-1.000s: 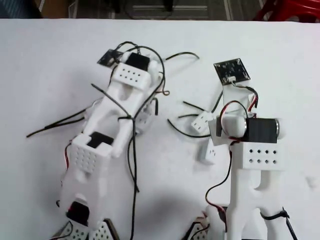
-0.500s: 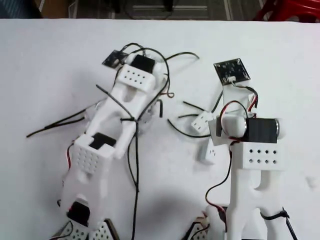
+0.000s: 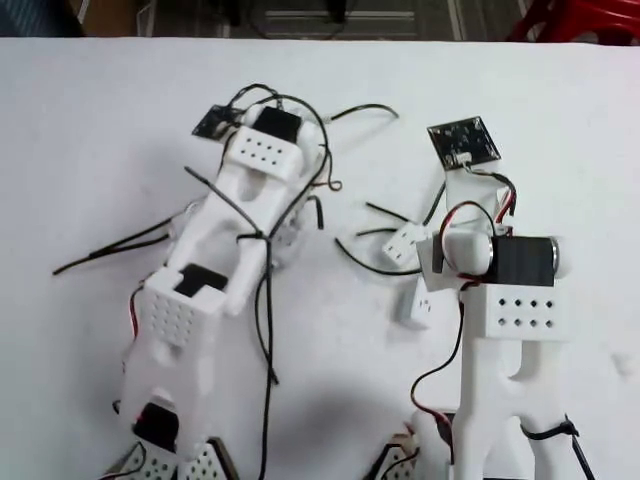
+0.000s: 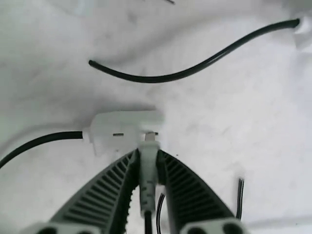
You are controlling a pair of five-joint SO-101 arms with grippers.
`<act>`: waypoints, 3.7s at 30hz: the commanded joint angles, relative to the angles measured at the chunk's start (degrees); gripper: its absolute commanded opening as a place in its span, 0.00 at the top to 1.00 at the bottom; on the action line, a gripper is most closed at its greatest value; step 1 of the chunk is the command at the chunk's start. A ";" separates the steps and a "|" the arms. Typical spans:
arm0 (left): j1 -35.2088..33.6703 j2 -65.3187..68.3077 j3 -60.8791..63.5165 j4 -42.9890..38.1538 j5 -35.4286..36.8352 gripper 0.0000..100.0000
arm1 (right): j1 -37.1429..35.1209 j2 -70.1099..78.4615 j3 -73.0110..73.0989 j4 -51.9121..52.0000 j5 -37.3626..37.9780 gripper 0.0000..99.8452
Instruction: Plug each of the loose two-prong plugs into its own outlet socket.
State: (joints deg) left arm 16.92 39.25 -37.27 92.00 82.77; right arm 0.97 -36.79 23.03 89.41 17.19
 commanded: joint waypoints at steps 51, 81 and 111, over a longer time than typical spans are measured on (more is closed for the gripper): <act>-6.29 5.14 -20.66 10.37 -78.24 0.78 | 0.57 -0.57 2.11 -0.57 3.08 0.98; -0.84 4.97 10.46 5.63 -96.09 0.78 | 0.57 -0.57 2.20 0.57 3.08 0.98; -0.92 10.33 -28.84 8.53 -92.66 0.97 | 14.90 -0.57 2.20 1.36 9.85 0.98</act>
State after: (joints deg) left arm 15.34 49.89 -51.78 101.41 -11.12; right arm 13.45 -36.79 25.49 90.81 24.84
